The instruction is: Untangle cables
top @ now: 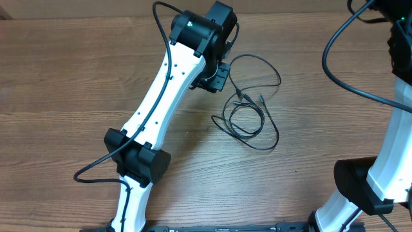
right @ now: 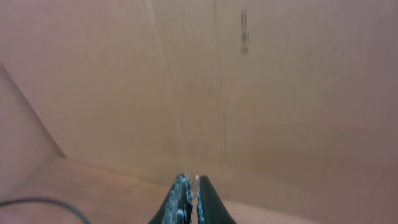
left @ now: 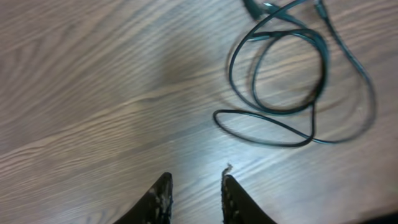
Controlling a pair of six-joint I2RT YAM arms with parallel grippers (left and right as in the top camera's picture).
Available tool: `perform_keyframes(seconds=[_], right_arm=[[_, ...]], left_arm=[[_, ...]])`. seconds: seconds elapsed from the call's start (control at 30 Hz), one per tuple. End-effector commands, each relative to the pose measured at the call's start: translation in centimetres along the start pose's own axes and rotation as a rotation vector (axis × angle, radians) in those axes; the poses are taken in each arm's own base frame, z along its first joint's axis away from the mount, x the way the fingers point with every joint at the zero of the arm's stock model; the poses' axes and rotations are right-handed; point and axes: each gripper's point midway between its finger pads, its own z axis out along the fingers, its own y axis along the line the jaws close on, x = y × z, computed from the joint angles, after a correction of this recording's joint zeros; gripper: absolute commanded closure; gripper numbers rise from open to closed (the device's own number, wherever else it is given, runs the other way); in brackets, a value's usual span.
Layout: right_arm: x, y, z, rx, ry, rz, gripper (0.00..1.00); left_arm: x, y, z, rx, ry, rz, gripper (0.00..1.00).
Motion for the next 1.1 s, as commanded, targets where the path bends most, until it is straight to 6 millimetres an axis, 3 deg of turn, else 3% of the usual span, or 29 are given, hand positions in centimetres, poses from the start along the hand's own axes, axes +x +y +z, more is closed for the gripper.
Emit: perform_keyframes(seconds=[0.0,0.03,0.13,0.23,0.37,0.47,0.63,0.7,0.73,0.8,0.83,0.9,1.0,1.07], right_arm=[[2.7,-1.1,1.7,0.025,0.099,0.029,0.96],[3.9,-1.4,2.3,0.028,0.138,0.043,0.95],[7.3,-2.2,4.2,0.038,0.256,0.099,0.76],[11.2,-2.3,5.9,0.009,0.392,0.13,0.63],[15.8,-1.4,6.7,-0.086,0.557,0.096,0.58],[19.7,-0.8,6.3,-0.144,0.71,0.01,0.54],[23.9,0.1,7.2,-0.248,0.828,-0.149,0.5],[26.1,0.6,7.4,-0.273,0.899,-0.151,0.41],[27.3,0.8,7.4,-0.271,0.941,-0.154,0.29],[28.3,1.1,7.3,-0.263,0.977,-0.191,0.2],[28.0,1.5,7.2,-0.269,0.968,-0.23,0.18],[24.0,3.2,7.4,-0.284,0.81,-0.361,0.14],[15.2,4.1,8.0,-0.192,0.478,-0.48,0.0],[9.5,5.1,7.6,-0.157,0.268,-0.525,0.0]], left_arm=[[-0.8,2.3,-1.0,-0.085,-0.048,-0.06,0.75],[-1.1,2.6,-1.5,-0.083,-0.068,-0.07,0.75],[-2.4,3.4,-3.7,-0.056,-0.153,-0.099,0.72],[-3.9,4.5,-7.2,-0.02,-0.284,-0.137,0.68],[-5.3,6.3,-12.9,-0.001,-0.49,-0.188,0.57],[-5.9,7.1,-17.6,0.014,-0.667,-0.206,0.55],[-6.0,7.5,-24.5,0.035,-0.907,-0.214,0.49],[-5.8,7.6,-26.9,0.037,-0.984,-0.215,0.43],[-5.7,7.7,-27.9,0.033,-1.017,-0.218,0.42],[-5.4,8.1,-29.6,0.017,-1.074,-0.229,0.4],[-5.3,8.3,-30.2,0.009,-1.095,-0.236,0.39],[-5.3,8.6,-31.6,-0.014,-1.143,-0.226,0.36],[-5.5,9.0,-32.0,-0.034,-1.162,-0.241,0.33],[-5.4,9.3,-32.0,-0.046,-1.163,-0.248,0.33]])
